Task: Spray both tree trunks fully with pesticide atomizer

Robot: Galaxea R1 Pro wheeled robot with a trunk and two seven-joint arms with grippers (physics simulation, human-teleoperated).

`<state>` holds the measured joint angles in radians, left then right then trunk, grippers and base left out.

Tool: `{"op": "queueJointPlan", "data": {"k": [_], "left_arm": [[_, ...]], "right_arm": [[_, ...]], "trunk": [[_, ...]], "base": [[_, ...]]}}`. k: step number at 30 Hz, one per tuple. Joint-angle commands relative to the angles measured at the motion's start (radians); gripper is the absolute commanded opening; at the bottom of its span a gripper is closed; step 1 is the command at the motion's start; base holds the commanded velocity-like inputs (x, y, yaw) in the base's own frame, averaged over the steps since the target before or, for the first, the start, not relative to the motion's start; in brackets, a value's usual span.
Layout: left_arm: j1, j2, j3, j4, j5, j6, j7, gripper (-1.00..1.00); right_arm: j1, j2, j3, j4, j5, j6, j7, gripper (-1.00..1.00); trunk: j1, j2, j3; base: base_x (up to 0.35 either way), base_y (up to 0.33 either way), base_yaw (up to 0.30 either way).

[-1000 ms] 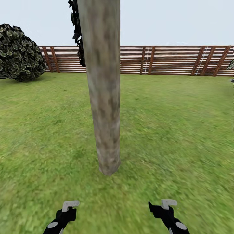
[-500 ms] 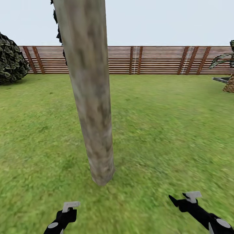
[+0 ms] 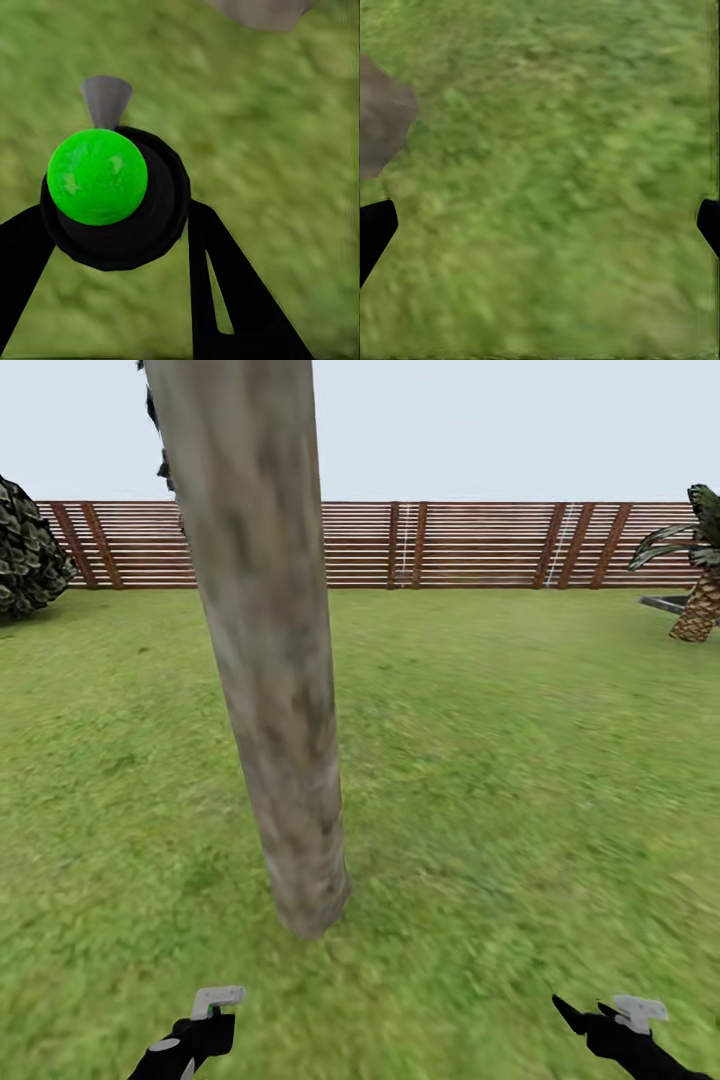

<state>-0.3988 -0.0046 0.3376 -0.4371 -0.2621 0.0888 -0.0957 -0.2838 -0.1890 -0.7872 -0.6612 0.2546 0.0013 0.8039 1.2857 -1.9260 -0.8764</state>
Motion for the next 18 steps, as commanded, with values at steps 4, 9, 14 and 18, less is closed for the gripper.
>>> {"op": "queueJointPlan", "data": {"k": [4,9,14,18], "left_arm": [[0.000,0.001,0.000,0.000,0.000,0.000,0.001,-1.00],[0.000,0.002,0.000,0.000,0.000,0.000,0.001,-1.00],[0.000,0.003,0.000,0.000,0.000,0.001,0.001,-1.00],[0.000,0.002,0.001,0.000,0.000,0.002,0.001,-1.00]], "right_arm": [[0.000,-0.001,-0.001,-0.001,0.000,-0.001,0.000,1.00],[0.000,-0.001,-0.001,-0.003,-0.001,-0.001,0.000,1.00],[0.000,-0.002,-0.001,-0.003,-0.001,-0.001,0.000,1.00],[0.000,-0.002,-0.001,-0.003,-0.001,0.000,0.000,1.00]], "trunk": [[0.000,0.000,0.000],[0.000,0.000,0.000],[0.000,0.000,0.000],[0.000,0.000,-0.002]], "base": [[-0.173,0.130,-0.285],[-0.021,0.017,-0.117],[-0.079,0.001,-0.031],[-0.269,0.000,-0.197]]}}
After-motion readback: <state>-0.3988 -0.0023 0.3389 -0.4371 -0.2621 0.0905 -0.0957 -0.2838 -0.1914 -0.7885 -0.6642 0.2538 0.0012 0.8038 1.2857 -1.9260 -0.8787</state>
